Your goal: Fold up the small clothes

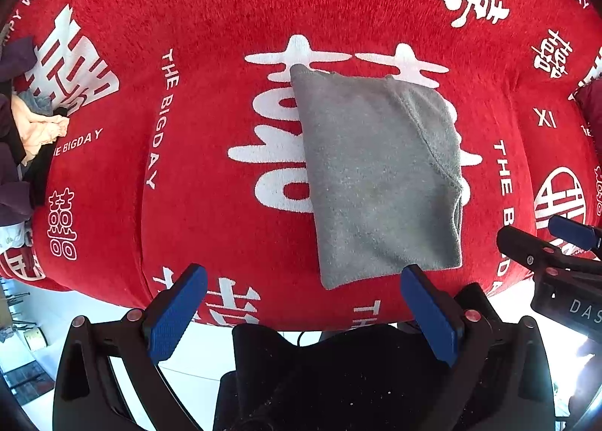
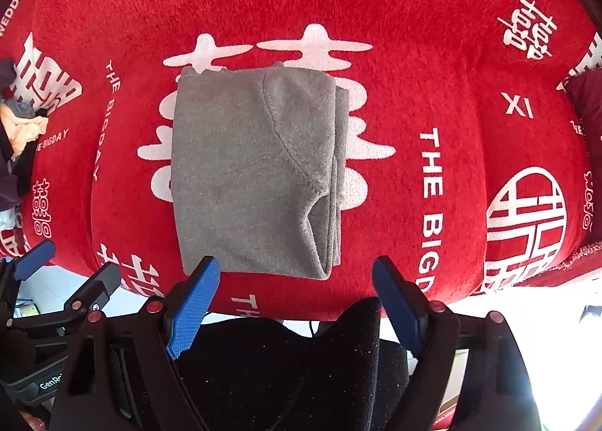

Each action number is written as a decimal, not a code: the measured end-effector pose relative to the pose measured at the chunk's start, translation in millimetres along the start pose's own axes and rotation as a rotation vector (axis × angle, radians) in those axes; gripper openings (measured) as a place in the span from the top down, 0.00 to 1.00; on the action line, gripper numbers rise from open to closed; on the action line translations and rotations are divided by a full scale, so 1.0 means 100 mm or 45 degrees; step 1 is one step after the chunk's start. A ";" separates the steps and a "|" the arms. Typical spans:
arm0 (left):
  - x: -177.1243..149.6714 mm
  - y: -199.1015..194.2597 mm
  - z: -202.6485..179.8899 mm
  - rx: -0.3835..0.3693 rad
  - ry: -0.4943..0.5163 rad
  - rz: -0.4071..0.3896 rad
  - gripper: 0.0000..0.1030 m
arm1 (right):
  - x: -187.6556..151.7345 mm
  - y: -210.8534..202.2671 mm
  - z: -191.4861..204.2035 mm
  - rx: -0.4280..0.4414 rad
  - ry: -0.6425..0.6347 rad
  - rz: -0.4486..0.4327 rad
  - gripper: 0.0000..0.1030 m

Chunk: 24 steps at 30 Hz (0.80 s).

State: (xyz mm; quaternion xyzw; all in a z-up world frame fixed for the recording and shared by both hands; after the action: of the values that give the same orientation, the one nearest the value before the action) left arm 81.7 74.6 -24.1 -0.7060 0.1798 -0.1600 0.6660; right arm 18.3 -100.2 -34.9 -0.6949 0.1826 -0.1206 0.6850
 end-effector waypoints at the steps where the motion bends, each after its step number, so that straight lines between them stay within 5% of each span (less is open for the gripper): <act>1: -0.01 0.01 0.01 0.002 -0.001 0.002 0.00 | 0.00 0.00 0.00 -0.003 -0.002 -0.004 0.17; 24: 0.02 0.02 -0.02 0.012 0.019 -0.010 0.00 | 0.01 0.04 0.05 -0.023 -0.028 0.018 0.17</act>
State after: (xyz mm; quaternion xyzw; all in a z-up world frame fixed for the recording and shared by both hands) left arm 82.3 71.6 -25.7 -0.7024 0.1814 -0.1686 0.6673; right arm 20.9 -96.2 -38.7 -0.7011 0.1809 -0.1064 0.6815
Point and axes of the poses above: each gripper's, at about its wrist camera, not at the fingertips, and y roughly the way its jaws point, z to its left, x to its top, the point moved 2 cm from there along y, roughly the way its jaws point, and after that the axes turned 6 degrees about -x, right-handed, at the moved point
